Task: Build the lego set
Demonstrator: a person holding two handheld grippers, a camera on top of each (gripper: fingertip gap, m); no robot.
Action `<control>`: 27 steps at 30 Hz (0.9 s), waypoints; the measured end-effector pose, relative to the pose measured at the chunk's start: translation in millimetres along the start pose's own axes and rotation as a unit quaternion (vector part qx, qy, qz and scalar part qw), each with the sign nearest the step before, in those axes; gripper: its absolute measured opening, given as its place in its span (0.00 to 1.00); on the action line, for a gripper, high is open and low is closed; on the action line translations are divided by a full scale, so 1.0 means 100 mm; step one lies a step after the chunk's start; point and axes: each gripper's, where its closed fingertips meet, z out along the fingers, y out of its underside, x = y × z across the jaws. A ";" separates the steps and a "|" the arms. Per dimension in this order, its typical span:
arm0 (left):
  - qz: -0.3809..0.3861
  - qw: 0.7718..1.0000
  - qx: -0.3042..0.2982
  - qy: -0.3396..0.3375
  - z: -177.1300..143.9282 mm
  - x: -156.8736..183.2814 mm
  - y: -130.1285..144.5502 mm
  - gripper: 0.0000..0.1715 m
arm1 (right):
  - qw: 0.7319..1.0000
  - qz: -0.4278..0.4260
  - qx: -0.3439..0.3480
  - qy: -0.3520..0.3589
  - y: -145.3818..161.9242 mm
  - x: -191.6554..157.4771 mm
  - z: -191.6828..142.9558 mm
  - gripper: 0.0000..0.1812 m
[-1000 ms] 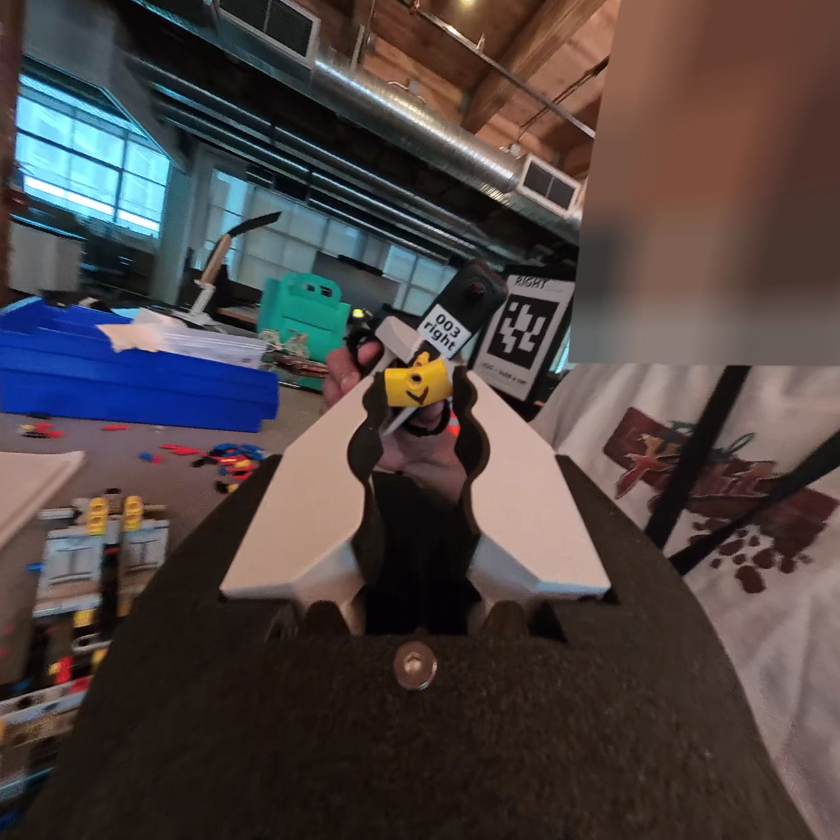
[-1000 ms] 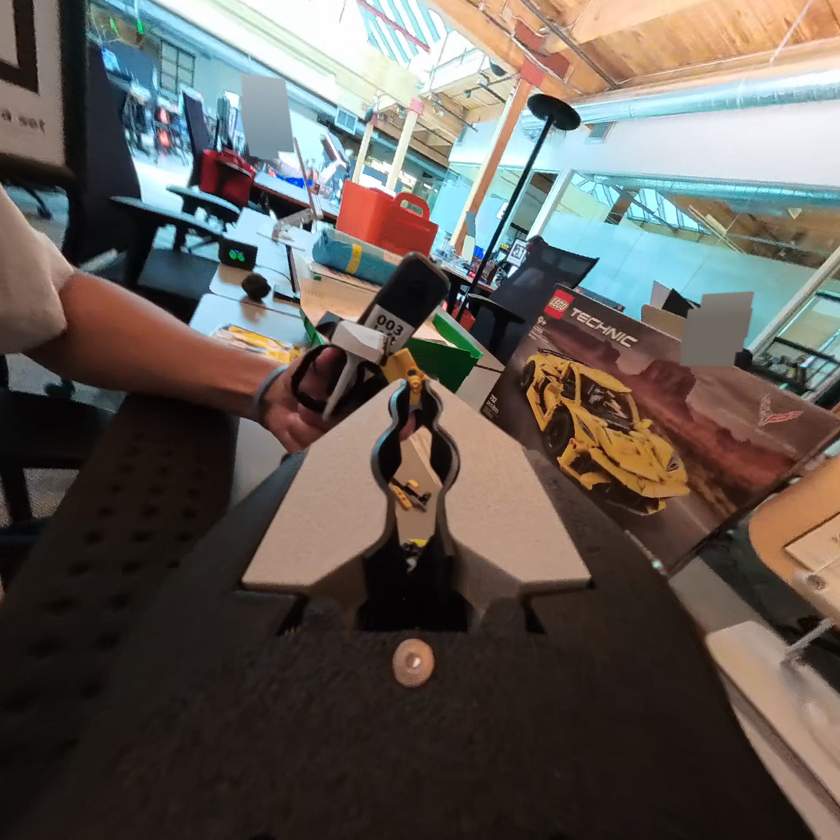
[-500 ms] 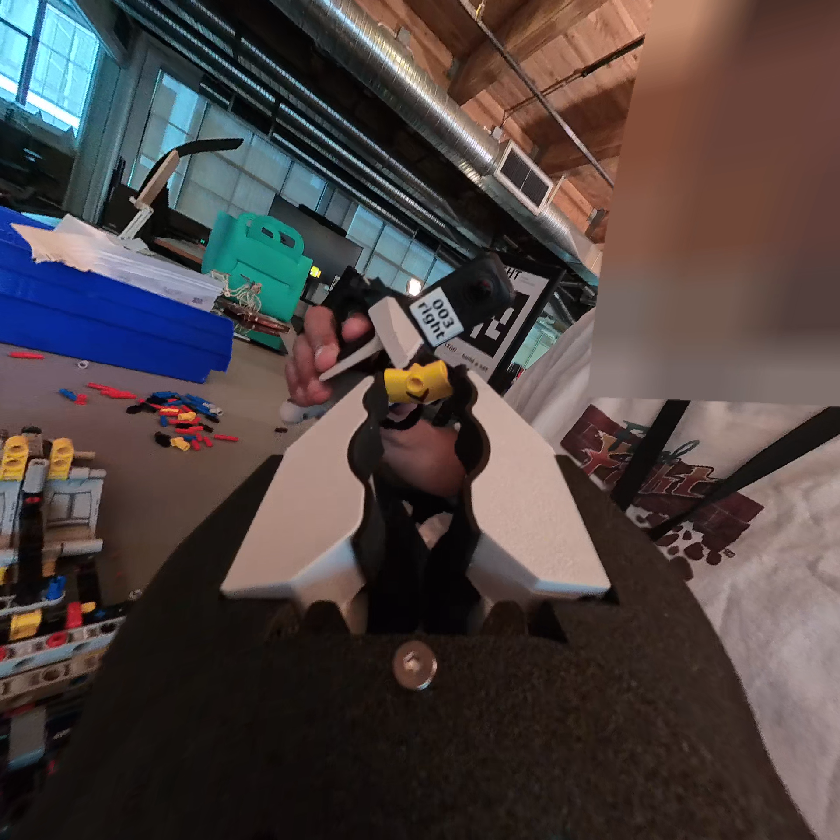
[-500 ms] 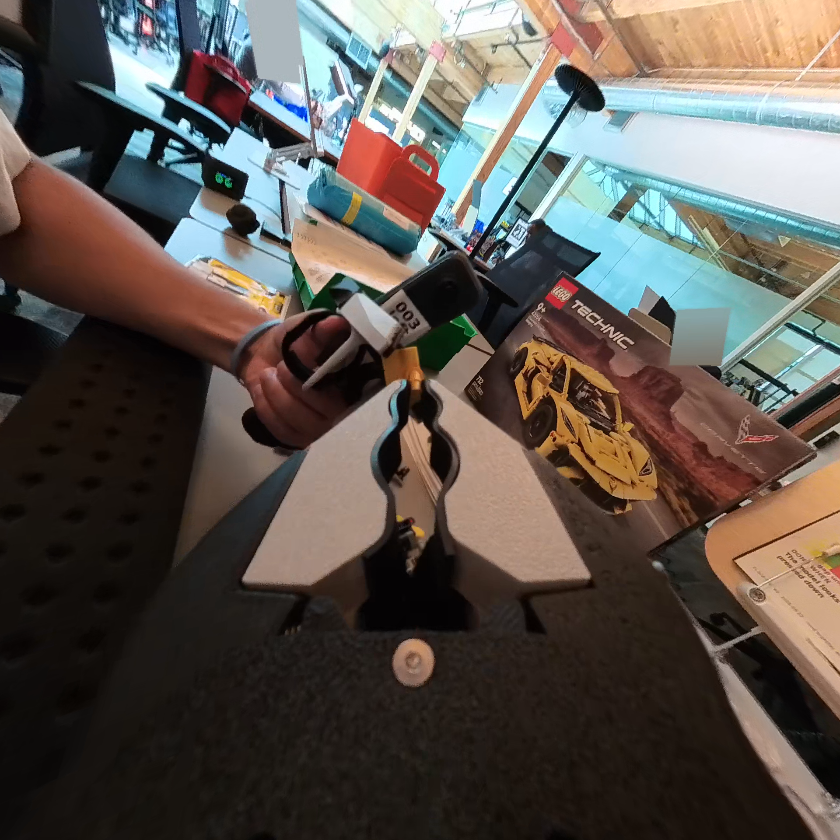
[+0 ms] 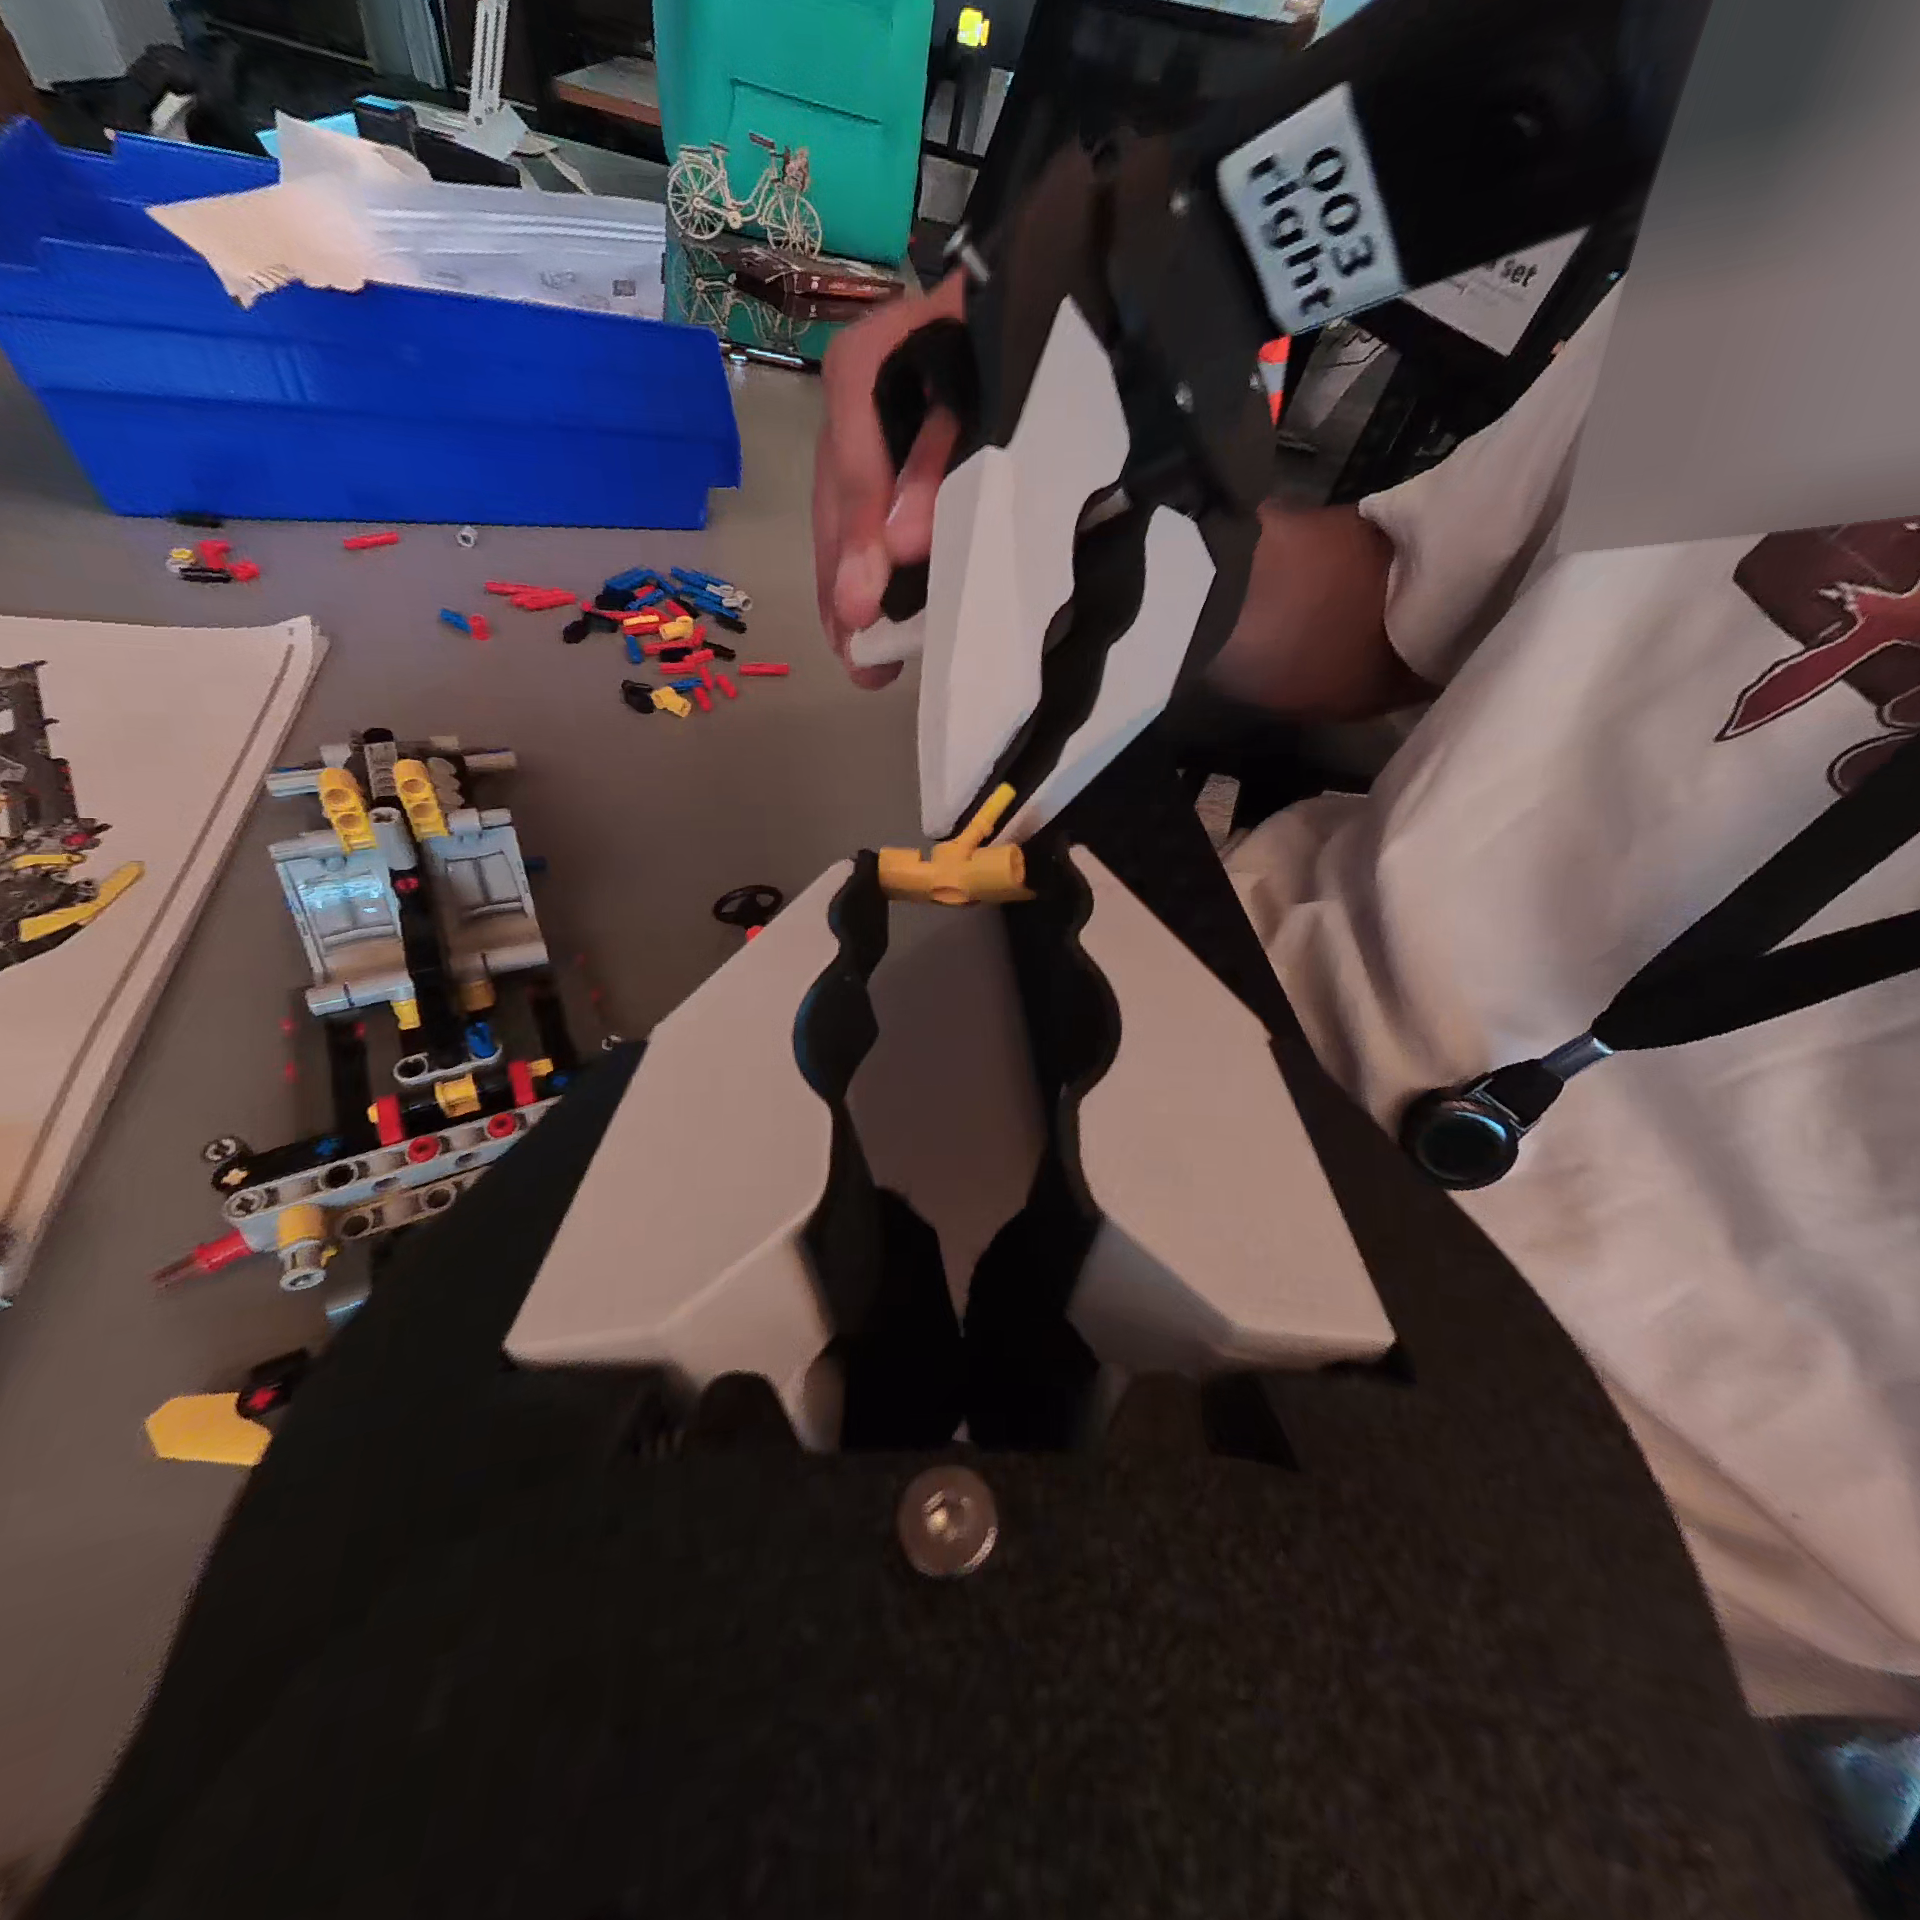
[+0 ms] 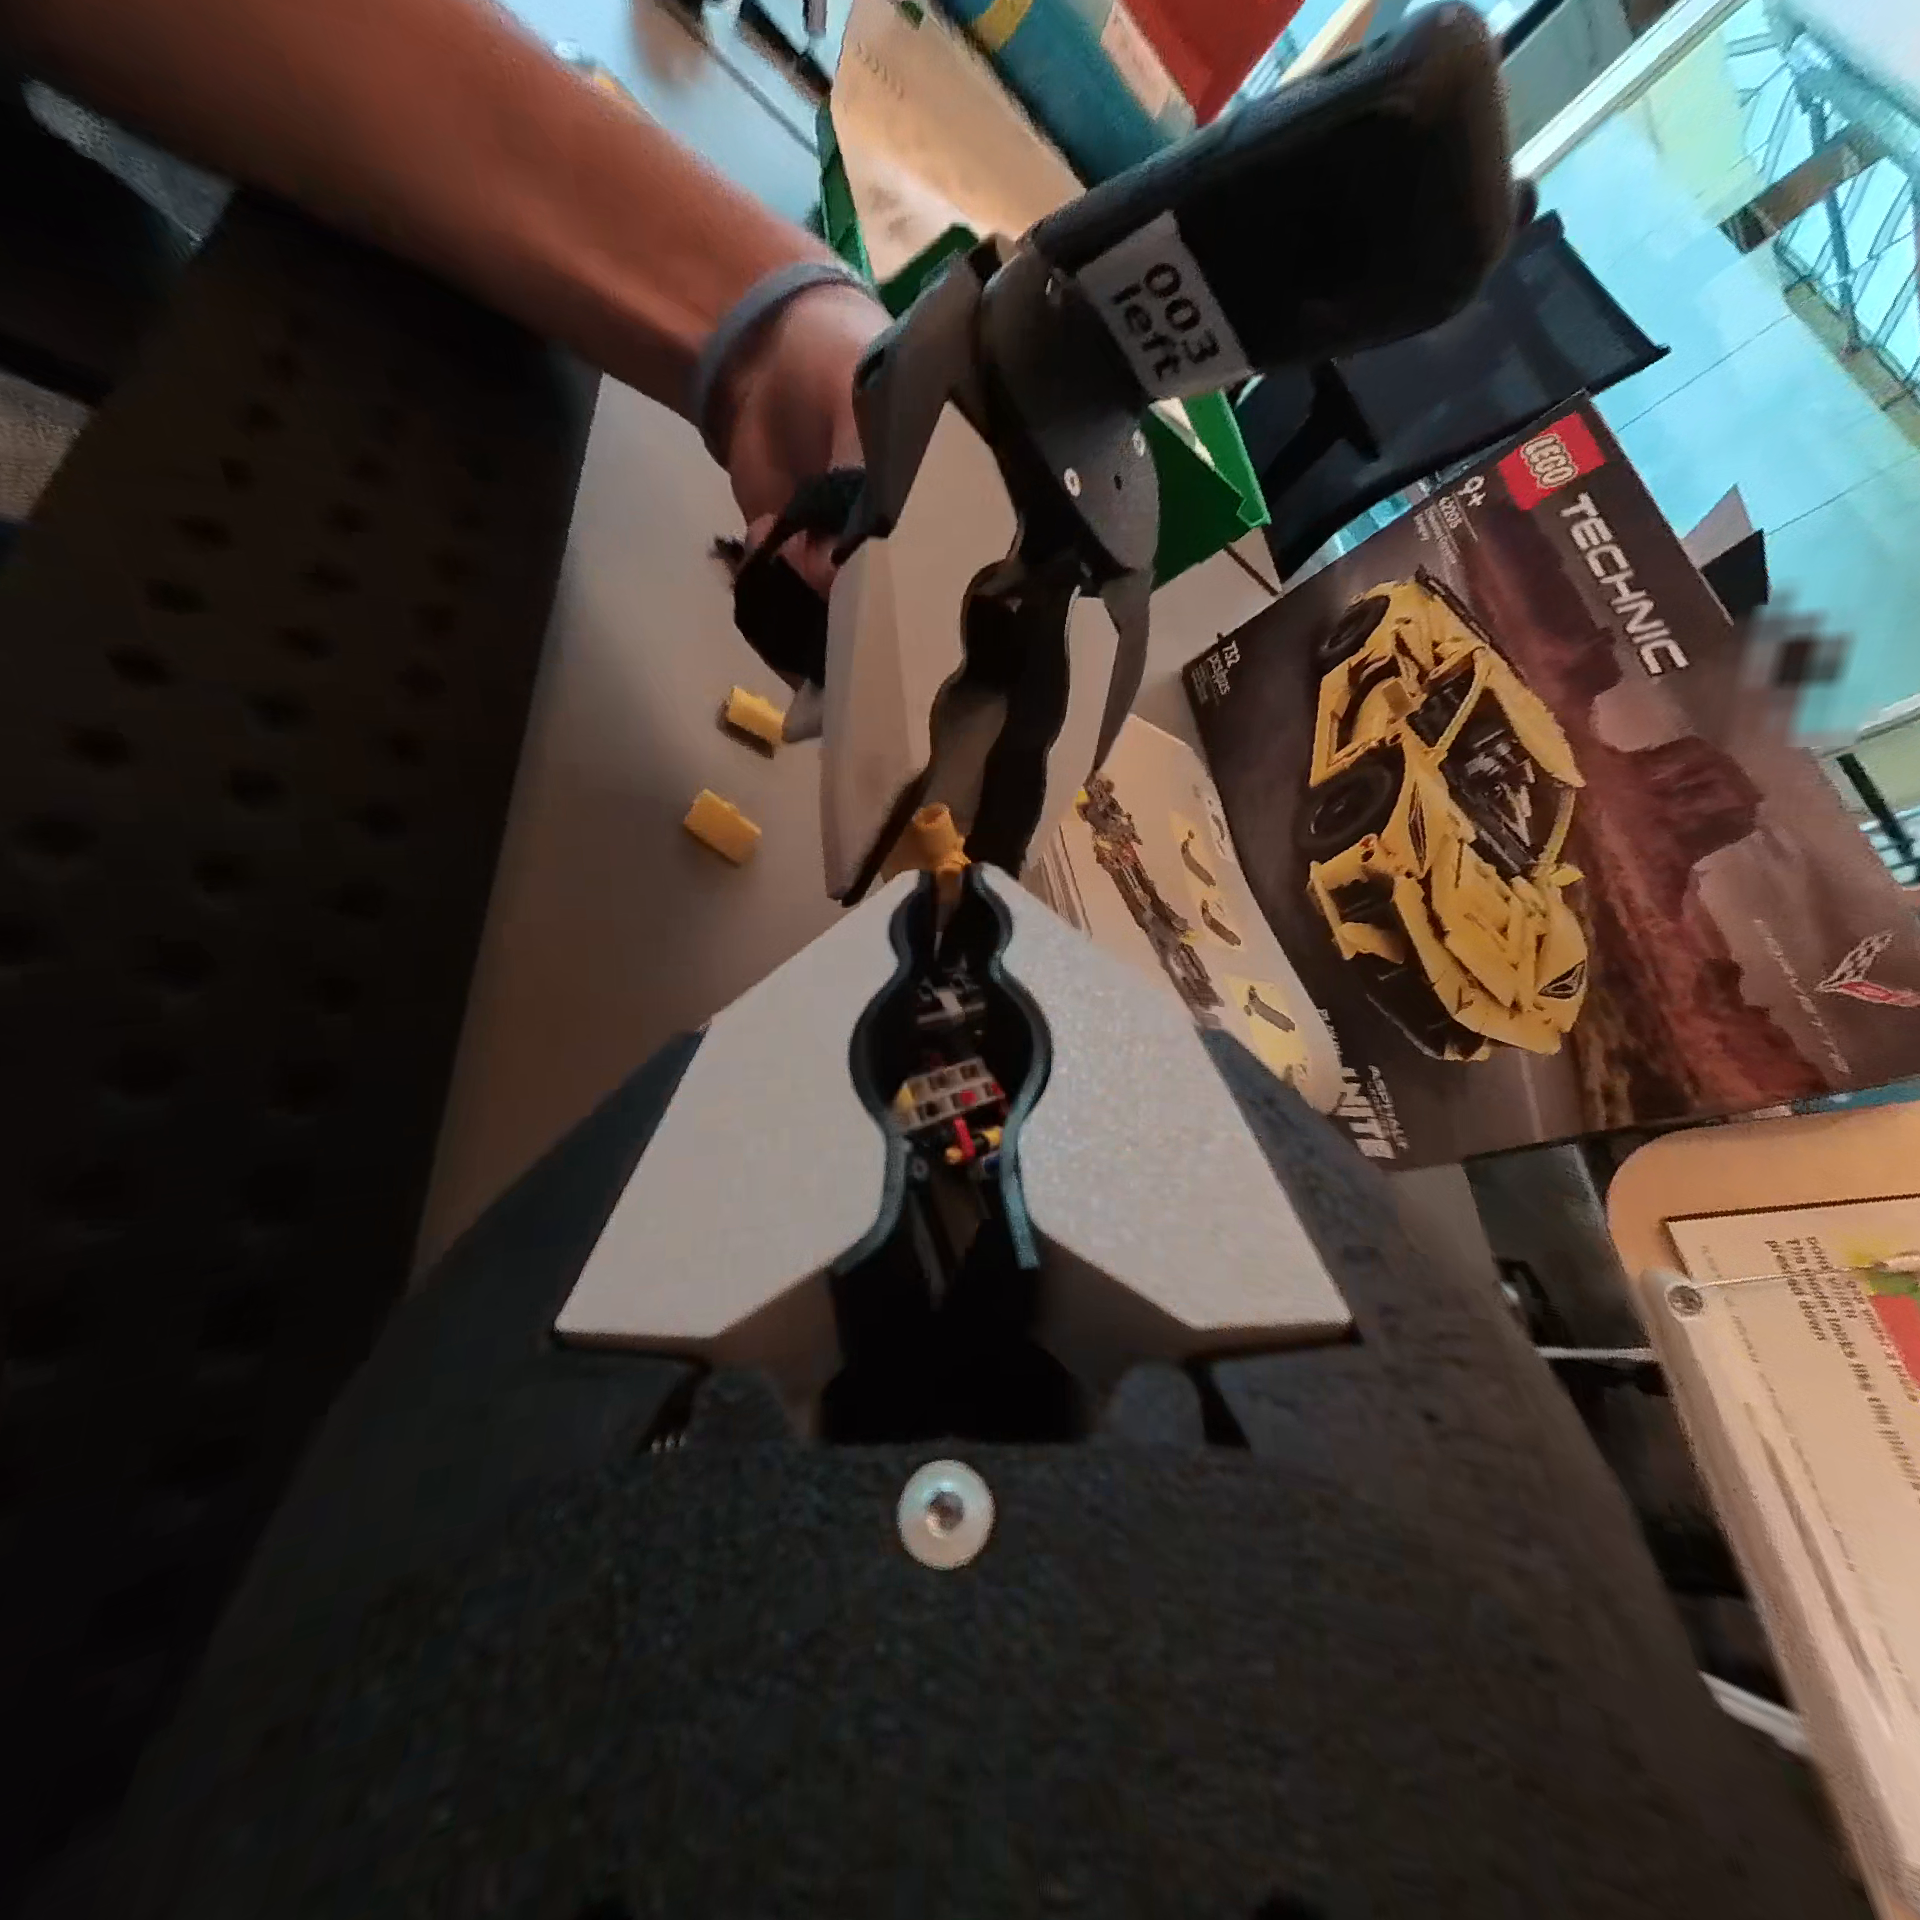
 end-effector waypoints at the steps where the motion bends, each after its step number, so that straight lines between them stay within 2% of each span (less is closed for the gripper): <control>1: -0.004 1.000 0.002 0.001 0.00 -0.01 0.00 0.15 | 1.000 0.017 0.011 0.001 0.00 0.00 0.00 0.02; 4: -0.003 1.000 -0.019 0.004 0.04 -0.01 0.09 0.15 | 0.999 0.034 0.015 -0.002 0.07 -0.06 0.02 0.02; 6: 0.001 1.000 -0.012 0.025 0.04 0.05 0.08 0.15 | 0.996 0.070 0.047 -0.010 0.03 -0.09 0.01 0.02; 9: -0.009 0.998 0.021 0.064 0.04 0.16 -0.02 0.15 | 0.971 0.190 0.139 -0.043 -0.08 -0.08 -0.08 0.02; 14: -0.022 0.994 0.042 0.094 0.04 0.23 -0.06 0.15 | 0.924 0.293 0.236 -0.067 -0.17 -0.09 -0.12 0.02; 15: -0.020 0.995 0.035 0.091 0.05 0.22 -0.03 0.15 | 0.925 0.291 0.233 -0.067 -0.16 -0.10 -0.11 0.02; 19: -0.006 0.999 -0.001 0.053 0.10 0.13 0.08 0.15 | 0.960 0.220 0.171 -0.041 -0.04 -0.14 -0.06 0.02; 22: 0.022 0.998 -0.055 0.002 0.15 0.00 0.25 0.15 | 0.983 0.151 0.095 -0.033 0.12 -0.20 0.00 0.02; 25: 0.067 0.990 -0.106 -0.059 0.19 -0.14 0.40 0.15 | 0.991 0.122 0.036 -0.033 0.30 -0.25 0.07 0.02; 27: 0.089 0.986 -0.116 -0.086 0.20 -0.17 0.40 0.15 | 0.987 0.147 0.058 -0.029 0.31 -0.22 0.04 0.02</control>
